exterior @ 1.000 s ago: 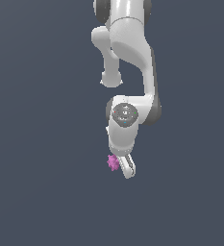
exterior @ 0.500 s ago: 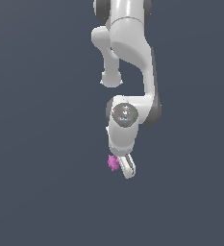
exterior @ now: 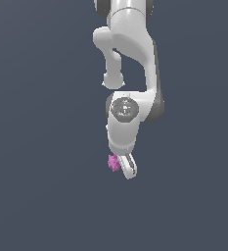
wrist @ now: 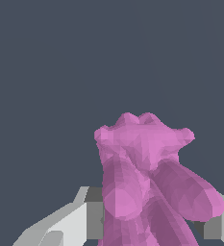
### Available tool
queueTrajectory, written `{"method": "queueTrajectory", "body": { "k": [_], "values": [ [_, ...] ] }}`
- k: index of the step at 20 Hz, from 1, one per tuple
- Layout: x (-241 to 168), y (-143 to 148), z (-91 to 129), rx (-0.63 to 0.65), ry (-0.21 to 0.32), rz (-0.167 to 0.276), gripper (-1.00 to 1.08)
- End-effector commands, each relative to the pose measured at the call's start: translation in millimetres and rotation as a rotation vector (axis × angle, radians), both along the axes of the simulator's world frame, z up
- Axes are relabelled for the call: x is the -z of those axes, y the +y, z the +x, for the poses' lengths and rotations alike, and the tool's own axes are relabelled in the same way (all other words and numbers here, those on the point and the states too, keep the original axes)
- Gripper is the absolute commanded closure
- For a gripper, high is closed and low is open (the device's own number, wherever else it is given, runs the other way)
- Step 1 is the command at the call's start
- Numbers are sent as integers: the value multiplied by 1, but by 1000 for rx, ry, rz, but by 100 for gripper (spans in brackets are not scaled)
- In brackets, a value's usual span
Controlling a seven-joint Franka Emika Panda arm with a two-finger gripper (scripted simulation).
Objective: Pick up the object and move it to a goal position.
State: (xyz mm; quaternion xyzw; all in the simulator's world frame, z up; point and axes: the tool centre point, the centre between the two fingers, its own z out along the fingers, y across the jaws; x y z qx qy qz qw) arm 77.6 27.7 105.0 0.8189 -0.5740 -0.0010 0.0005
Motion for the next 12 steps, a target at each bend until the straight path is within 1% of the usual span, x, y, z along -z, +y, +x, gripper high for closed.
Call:
{"method": "queueTrajectory", "body": {
  "k": [1,7,12],
  "values": [
    [-16,-5,-2,0,-2,0,108],
    [-61,-19,-7,1,-2,1,108],
    [-82,-25,-9,1,-2,0,108]
  ]
}}
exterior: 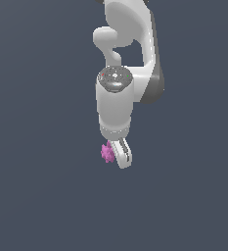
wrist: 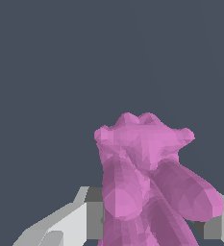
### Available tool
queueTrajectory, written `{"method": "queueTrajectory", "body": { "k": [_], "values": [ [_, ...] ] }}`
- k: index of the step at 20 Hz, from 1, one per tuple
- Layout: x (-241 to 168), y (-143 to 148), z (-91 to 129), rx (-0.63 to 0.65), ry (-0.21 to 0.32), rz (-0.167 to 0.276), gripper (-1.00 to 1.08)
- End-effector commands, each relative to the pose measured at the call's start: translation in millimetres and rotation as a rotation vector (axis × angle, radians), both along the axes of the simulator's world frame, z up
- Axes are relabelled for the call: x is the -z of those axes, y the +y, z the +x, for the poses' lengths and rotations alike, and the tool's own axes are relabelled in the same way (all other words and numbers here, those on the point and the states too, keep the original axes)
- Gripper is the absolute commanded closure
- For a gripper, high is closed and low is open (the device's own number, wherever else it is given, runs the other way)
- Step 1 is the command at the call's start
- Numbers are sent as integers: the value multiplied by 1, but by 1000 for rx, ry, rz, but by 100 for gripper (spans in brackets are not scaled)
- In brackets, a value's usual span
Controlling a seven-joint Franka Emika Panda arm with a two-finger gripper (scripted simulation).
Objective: Pick up the object and move it to a goal position.
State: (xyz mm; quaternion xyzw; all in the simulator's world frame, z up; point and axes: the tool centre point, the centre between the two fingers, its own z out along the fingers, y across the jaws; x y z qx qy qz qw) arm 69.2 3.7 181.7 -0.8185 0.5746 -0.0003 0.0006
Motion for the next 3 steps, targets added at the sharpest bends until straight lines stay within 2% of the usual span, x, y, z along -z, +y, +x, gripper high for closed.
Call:
{"method": "queueTrajectory", "body": {
  "k": [1,3],
  "values": [
    [-7,-2,-1,-1,1,-1,108],
    [-9,-2,-1,-1,1,-1,108]
  ]
}}
